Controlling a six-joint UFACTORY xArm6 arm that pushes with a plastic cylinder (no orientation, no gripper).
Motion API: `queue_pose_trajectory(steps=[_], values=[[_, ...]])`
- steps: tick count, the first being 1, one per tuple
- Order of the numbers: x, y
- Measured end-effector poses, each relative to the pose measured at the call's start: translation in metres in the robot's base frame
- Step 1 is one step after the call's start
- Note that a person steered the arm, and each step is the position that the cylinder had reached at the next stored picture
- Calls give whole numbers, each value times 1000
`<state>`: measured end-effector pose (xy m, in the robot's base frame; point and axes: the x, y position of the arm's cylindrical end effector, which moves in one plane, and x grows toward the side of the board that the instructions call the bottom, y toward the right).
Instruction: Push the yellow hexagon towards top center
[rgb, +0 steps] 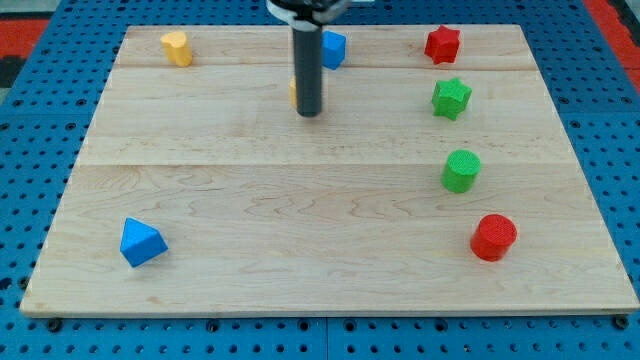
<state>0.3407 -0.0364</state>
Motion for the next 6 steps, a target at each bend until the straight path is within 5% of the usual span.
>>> queue_pose_trajectory(steps=[1,3,4,6], values=[[-15,-53],[30,-8],[-11,19],[-45,-35]])
